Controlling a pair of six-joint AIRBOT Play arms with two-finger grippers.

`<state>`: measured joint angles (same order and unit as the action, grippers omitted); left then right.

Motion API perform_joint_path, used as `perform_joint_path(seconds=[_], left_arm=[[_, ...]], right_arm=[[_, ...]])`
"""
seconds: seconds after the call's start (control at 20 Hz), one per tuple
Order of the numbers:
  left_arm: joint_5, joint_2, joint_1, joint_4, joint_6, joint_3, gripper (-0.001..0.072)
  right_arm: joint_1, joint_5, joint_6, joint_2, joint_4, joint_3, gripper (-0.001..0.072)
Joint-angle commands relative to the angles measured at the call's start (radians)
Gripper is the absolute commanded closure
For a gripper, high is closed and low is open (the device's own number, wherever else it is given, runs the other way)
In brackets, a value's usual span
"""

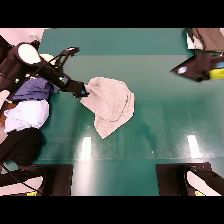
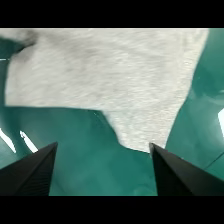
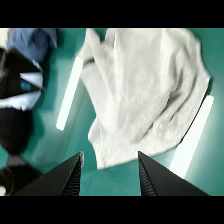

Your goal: Fold the shirts.

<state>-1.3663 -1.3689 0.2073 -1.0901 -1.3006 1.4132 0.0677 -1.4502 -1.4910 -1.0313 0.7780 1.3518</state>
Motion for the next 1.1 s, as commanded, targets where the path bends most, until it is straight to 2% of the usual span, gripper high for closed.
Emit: perform_joint_path(seconds=[0.0,0.15,0.3,0.45,0.6,0.65,0.7,1.05], left_arm=[[0.057,0.012,-0.121,0.046,0.023,-0.095,0.0033],[0.097,-0.017,-0.17,0.047,0.022,-0.138,0.0034],[0.119,-0.124,-0.169,0.052,0.018,-0.138,0.0034],[0.172,-0.188,-0.167,0.053,0.021,-0.136,0.0034],[0.213,-0.208,-0.144,0.068,0.071,-0.13,0.0035],[0.222,-0.216,-0.128,0.07,0.083,-0.128,0.0099],[0.232,-0.225,-0.112,0.07,0.092,-0.127,0.0104],[0.269,-0.266,-0.08,0.077,0.096,-0.125,0.0105]], right_arm=[[-0.134,0.053,0.0,-0.064,0.035,-0.158,0.0302],[-0.175,0.192,-0.019,-0.093,0.034,-0.376,0.0302],[-0.214,0.268,-0.019,-0.154,0.028,-0.477,0.0302],[-0.25,0.328,-0.019,-0.206,0.026,-0.504,0.0302],[-0.261,0.351,-0.019,-0.249,0.021,-0.504,0.0303],[-0.261,0.351,-0.019,-0.264,0.01,-0.504,0.0303],[-0.261,0.354,-0.018,-0.279,-0.006,-0.504,0.0302],[-0.315,0.444,-0.024,-0.366,-0.028,-0.504,0.0303]])
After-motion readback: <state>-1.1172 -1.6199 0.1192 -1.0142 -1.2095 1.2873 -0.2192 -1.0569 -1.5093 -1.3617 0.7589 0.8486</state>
